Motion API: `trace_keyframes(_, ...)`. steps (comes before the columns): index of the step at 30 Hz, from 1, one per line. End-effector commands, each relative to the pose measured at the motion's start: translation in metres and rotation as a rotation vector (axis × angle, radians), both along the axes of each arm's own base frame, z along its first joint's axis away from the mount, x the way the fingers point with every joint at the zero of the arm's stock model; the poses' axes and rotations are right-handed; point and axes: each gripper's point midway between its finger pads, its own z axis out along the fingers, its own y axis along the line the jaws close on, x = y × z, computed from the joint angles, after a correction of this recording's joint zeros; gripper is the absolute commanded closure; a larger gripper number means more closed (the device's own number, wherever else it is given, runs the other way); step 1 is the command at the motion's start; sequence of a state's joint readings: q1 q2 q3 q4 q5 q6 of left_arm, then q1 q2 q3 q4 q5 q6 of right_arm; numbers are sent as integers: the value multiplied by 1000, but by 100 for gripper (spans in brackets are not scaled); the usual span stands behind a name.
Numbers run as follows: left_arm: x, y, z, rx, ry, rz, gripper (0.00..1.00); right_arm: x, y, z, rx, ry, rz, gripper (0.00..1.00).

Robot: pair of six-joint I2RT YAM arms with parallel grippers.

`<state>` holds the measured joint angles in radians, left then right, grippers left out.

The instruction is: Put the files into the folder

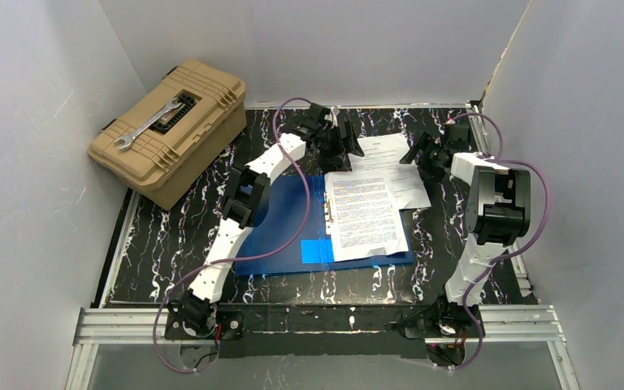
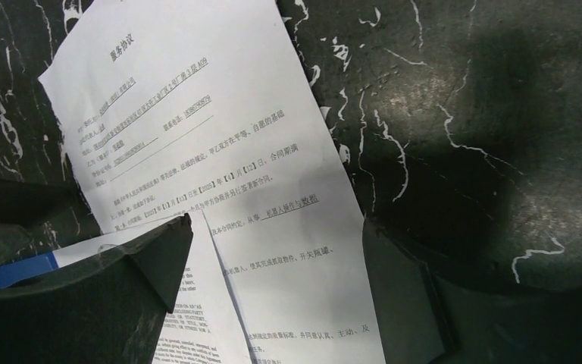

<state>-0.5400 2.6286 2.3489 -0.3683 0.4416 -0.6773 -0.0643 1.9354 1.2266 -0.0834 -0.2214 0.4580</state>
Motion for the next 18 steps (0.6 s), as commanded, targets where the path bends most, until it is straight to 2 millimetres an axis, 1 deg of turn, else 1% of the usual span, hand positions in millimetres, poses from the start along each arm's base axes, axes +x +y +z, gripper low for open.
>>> trace_keyframes(1, -3, -10, -2, -64, 52, -23, 13, -6, 9, -15, 61, 12, 18, 9)
trace_keyframes(6, -7, -14, -20, -76, 95, -36, 21, -14, 13, -25, 79, 35, 23, 13)
trace_keyframes(8, -9, -15, -24, -84, 109, -44, 23, -10, 15, -25, 95, 15, 27, 15)
trace_keyframes(14, -12, -20, -29, -113, 135, -69, 32, -12, 19, -32, 119, 19, 32, 24)
trace_keyframes(18, -13, -20, -33, -114, 138, -73, 33, -11, 20, -35, 126, 18, 34, 33)
